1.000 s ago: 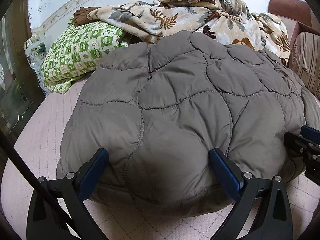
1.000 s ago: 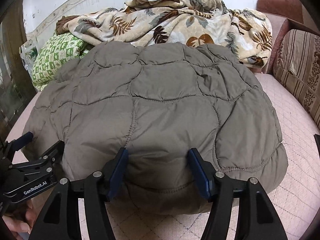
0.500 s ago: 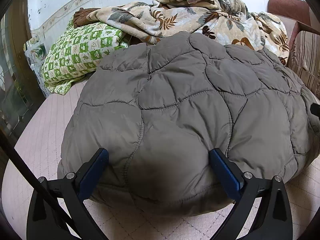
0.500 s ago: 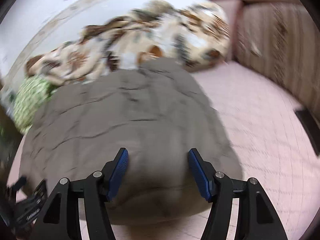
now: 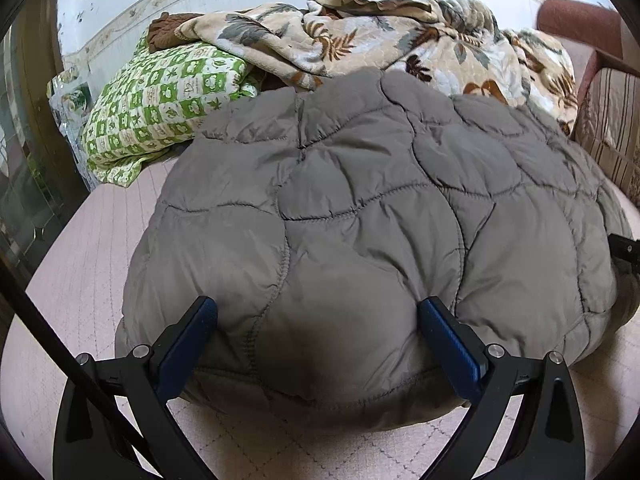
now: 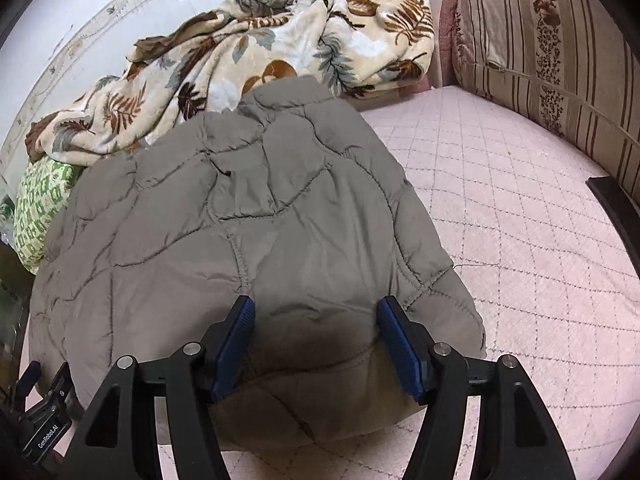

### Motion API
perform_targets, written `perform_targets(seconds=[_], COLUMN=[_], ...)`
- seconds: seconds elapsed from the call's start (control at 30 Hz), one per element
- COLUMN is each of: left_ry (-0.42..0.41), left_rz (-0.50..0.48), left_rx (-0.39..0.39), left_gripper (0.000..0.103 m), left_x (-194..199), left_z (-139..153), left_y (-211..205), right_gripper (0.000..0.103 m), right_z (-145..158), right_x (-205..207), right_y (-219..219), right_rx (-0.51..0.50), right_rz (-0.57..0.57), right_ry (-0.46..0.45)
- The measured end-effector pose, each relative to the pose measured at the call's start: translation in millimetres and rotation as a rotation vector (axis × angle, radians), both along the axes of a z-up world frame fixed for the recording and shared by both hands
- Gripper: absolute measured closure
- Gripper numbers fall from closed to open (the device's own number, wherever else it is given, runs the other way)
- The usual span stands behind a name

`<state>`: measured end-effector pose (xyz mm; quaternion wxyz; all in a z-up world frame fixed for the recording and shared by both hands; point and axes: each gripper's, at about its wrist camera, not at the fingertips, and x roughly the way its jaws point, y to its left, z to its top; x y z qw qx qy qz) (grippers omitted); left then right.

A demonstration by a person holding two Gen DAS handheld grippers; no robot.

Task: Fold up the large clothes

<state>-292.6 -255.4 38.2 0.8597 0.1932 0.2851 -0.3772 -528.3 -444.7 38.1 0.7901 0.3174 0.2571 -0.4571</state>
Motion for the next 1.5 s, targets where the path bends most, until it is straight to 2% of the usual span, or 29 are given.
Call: perform_targets(seconds=[0.07,0.13,0.23,0.3,0.37,0.4,0.47,0.53,0.63,0.8,0.97,1.13,1.37,1.5], left_ry=[-0.006,-0.053,-0.082,-0.015,0.089,0.133,0.166,0.145,0.122,0.036,-0.009,-0.054,-0.098,-0.107], left_rz=[0.007,0.038,0.114,0.186,0.231,0.234,0.237,0.235,0.239,0.244,0.219,0.195,0.185,0.191], left_rx=[-0.036,-0.083,-0.091,-0.066,-0.048,-0.051,-0.055,-0.04,-0.025,-0.033,-0.106,-0.124,-0.147,-0.099], left_gripper=[0.002,0.002,0.002,0.002,0.002,0.001,0.001,0.001,0.001,0.001,0.001,0.001,0.001,0.001], left_x=[3,11,35,62,85,91,96,95,94,75,55,37,20,19], left_z=[10,24,29,19,4,-2,-6,-6,-6,6,30,44,60,51], left_y=[5,14,22,26,28,29,29,26,24,28,38,44,55,54], right_gripper=[0.034,0.034,0.034,0.034,0.034,0.034,0.034,0.034,0.033,0.033,0.033,0.033,0.033,0.033], right_z=[7,20,31,30,25,21,15,3,-5,11,33,51,70,65], right_x=[-2,-4,-2,1,1,3,5,8,11,9,15,20,13,7], right_y=[5,11,18,16,12,9,4,-2,-4,11,37,64,83,81], right_rx=[-0.032,-0.094,-0.177,-0.177,-0.147,-0.127,-0.091,-0.029,-0.017,-0.095,-0.184,-0.281,-0.339,-0.329], right_rz=[-0.008,-0.004,-0.004,-0.001,0.003,0.0,-0.003,0.011,0.017,0.026,0.072,0.125,0.144,0.113], right_ry=[-0.021,-0.053,-0.038,-0.033,-0.036,-0.031,-0.02,-0.004,0.013,-0.009,-0.037,-0.019,-0.036,-0.016])
